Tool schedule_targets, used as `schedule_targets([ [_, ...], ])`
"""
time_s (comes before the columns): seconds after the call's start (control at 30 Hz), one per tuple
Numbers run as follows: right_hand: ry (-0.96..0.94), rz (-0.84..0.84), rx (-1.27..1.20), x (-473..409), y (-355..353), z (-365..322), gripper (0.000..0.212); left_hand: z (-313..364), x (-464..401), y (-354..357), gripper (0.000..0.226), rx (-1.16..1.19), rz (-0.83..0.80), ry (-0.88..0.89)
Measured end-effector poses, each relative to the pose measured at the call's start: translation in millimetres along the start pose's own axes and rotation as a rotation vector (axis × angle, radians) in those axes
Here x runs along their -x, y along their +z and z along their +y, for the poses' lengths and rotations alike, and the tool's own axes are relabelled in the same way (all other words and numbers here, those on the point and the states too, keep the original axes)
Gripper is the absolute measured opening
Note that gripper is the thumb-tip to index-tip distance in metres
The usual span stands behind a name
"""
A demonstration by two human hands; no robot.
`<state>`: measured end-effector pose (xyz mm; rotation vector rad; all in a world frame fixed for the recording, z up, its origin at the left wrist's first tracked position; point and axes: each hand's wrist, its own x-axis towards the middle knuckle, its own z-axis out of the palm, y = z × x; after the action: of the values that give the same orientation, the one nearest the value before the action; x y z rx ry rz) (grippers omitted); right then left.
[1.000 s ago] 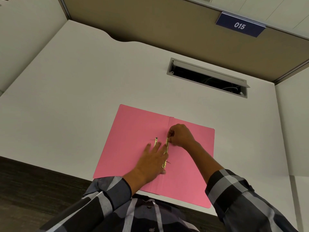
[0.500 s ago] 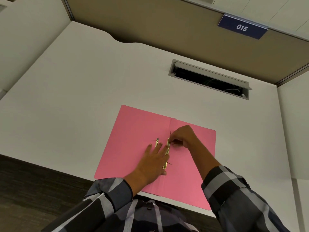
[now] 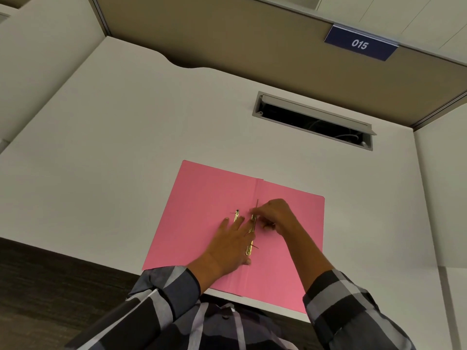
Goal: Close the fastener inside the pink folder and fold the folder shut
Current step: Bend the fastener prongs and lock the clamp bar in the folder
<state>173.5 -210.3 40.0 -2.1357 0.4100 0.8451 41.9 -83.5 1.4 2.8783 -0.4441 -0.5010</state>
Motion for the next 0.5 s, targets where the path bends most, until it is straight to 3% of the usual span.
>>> schedule_targets([
  [0.13,-0.03,0.003,0.042,22,2,33,0.032,-16,1,-3,0.074,0.044,0.012,0.07],
  [0.27,0.041,-0.003,-0.096,47,16,58,0.024,-31,1,-5,0.053,0.07,0.024,0.136],
  [0.4,0.018,0.01,-0.16,65,21,68,0.009,-36,-1,-10,0.072,0.037,0.001,0.184],
  [0.5,-0.055,0.052,-0.087,69,24,75,0.014,-38,-2,-11,0.075,0.034,0.015,0.197],
])
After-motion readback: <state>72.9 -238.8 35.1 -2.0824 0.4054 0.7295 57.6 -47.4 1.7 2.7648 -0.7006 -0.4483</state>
